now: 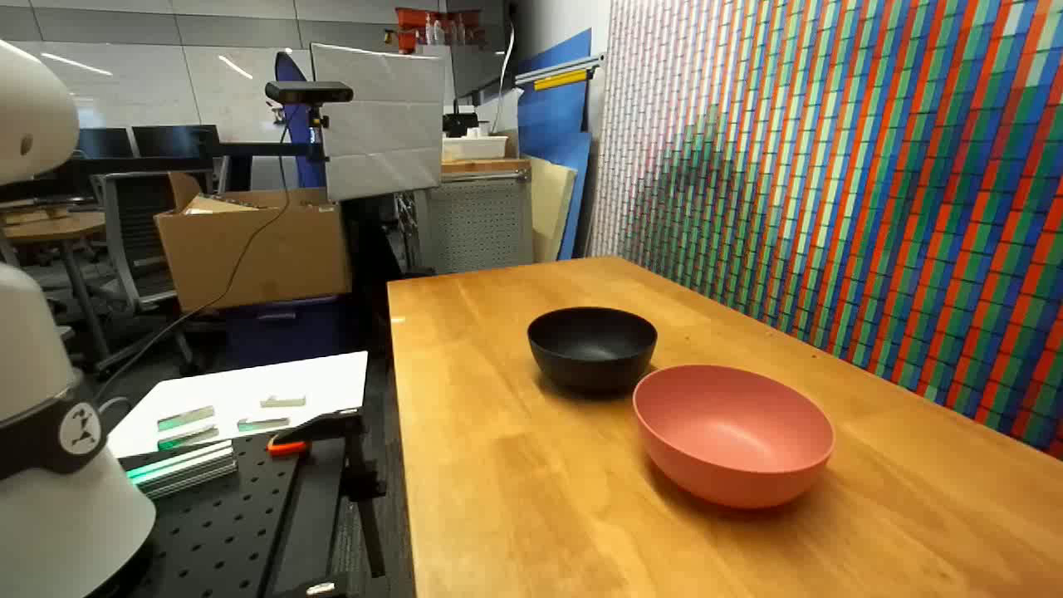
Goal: Put the black bowl on top of the pink bowl
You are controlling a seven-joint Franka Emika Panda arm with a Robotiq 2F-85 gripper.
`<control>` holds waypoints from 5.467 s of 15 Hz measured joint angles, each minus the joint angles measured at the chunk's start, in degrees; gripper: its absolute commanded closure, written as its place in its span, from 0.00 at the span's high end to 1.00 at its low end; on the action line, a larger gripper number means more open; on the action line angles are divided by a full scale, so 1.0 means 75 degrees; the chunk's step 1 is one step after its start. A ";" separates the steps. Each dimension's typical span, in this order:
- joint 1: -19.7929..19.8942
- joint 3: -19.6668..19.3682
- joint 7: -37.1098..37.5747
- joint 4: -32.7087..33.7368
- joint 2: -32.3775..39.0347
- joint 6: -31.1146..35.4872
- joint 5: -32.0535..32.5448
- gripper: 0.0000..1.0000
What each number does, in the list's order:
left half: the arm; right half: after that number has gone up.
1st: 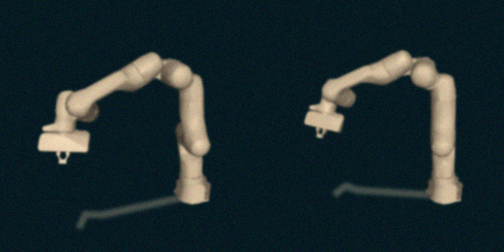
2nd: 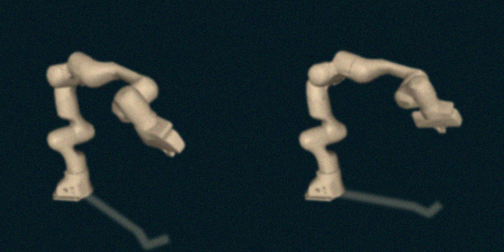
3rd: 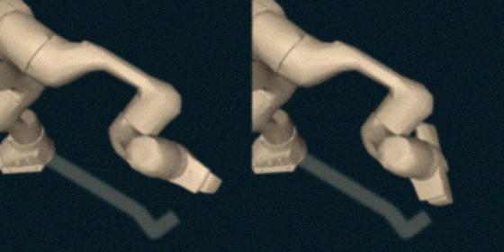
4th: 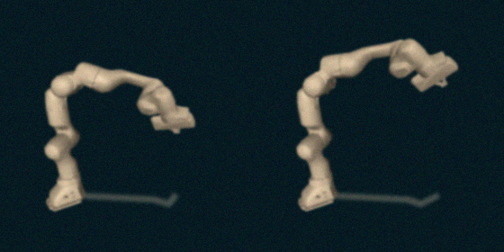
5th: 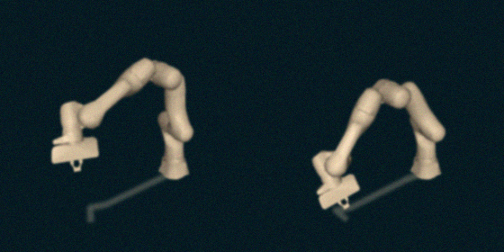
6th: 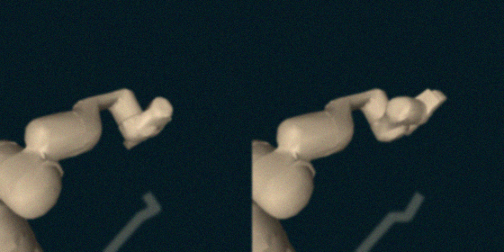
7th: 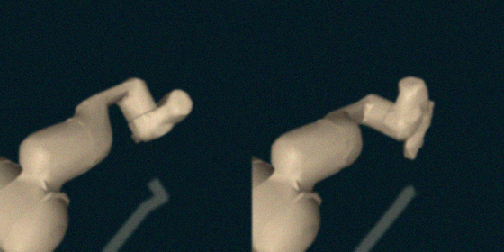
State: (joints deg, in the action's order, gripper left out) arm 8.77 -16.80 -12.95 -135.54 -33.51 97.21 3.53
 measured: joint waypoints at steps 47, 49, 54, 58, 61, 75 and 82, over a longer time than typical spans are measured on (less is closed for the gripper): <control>-0.2582 0.2438 0.5147 0.1395 0.7576 0.6560 0.1226 0.33; -0.2633 0.2345 0.5157 0.1462 0.7639 0.6560 0.1226 0.19; -0.2700 0.2121 0.5160 0.1555 0.7672 0.6560 0.1226 0.03; -0.2700 0.2065 0.5160 0.1668 0.7614 0.6543 0.1226 0.05; -0.2700 0.2014 0.5160 0.1755 0.7584 0.6494 0.1226 0.05; -0.1856 0.1514 0.5136 0.2214 0.6364 0.5466 0.1139 0.03; -0.1063 0.1305 0.4831 0.1665 0.6190 0.5228 0.0919 0.03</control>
State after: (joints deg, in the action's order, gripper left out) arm 0.80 -7.02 23.29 -123.05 12.91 136.42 10.43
